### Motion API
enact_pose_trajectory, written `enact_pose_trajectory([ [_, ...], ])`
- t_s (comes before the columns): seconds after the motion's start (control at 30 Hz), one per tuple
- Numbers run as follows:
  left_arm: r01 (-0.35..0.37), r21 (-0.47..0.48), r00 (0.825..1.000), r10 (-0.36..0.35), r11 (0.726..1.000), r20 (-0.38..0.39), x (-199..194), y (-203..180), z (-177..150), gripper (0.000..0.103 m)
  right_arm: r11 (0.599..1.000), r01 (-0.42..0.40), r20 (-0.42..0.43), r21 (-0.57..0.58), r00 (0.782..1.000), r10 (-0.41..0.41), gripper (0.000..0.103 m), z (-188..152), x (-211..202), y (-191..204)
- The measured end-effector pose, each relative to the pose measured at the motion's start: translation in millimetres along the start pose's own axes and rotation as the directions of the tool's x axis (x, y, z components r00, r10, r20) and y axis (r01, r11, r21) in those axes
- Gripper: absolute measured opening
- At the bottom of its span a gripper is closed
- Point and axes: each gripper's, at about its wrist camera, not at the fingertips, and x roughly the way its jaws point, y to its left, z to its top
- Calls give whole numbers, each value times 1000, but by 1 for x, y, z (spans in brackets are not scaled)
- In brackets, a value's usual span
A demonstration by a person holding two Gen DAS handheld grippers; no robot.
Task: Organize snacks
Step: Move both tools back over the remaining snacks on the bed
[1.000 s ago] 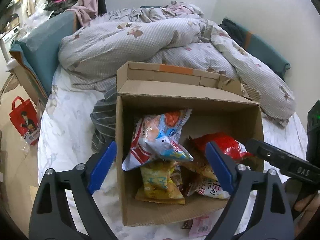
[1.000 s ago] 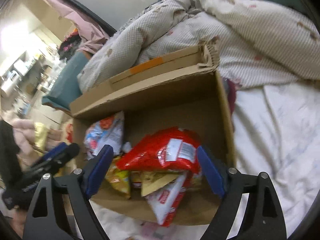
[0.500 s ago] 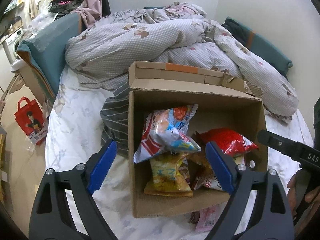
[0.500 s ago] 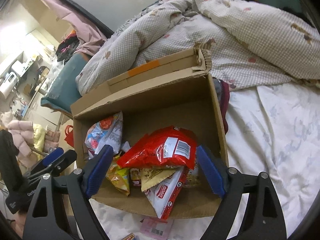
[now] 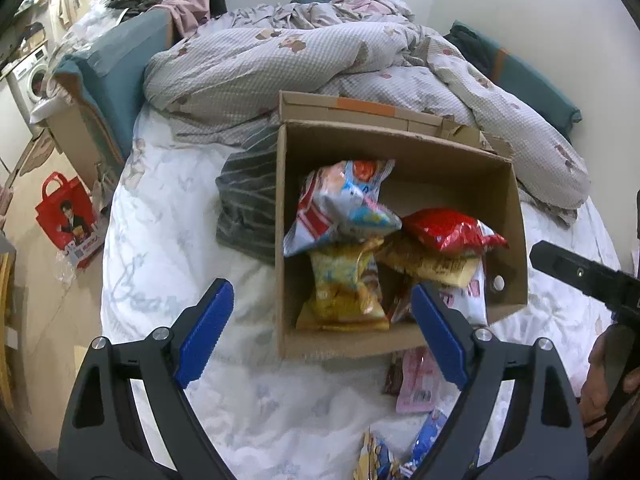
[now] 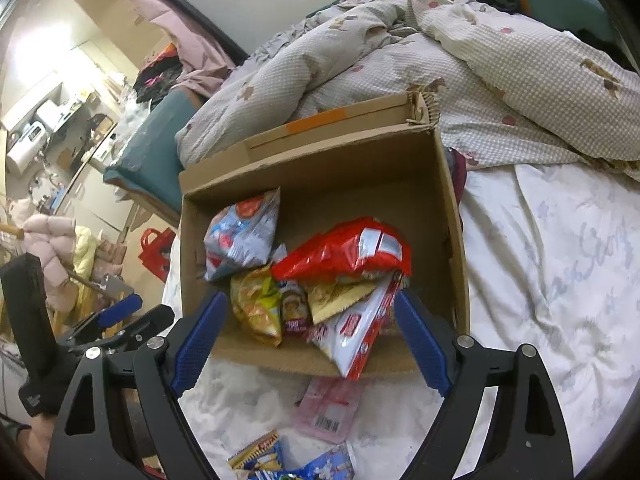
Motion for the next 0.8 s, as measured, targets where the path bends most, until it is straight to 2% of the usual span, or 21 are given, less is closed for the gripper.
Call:
enact_pose_trajectory([
  [0.23,-5,37,999,6,999,-48,-6,-2,-26,88,1000,-15,-55,-22,998,14,88,-29,-7,10],
  [0.43,-16,61,997,20,998,-72,-15,0,-48,88,1000,-12,-111,13,994,14,88,-60,-13,6],
  [0.57,0,58,989,9,998,-147,-8,2,-64,88,998,-2,-162,61,987,12,88,-80,-13,-4],
  [0.6,9,62,985,2,998,-172,-5,1,-68,88,997,5,-178,77,984,9,88,-85,-11,-7],
  [0.73,70,29,943,-57,997,-328,21,-5,-93,88,988,19,-232,156,973,18,88,-102,-7,-22],
  [0.8,95,14,905,-80,995,-417,35,-12,-112,88,984,33,-251,175,968,12,88,-109,-6,-26],
])
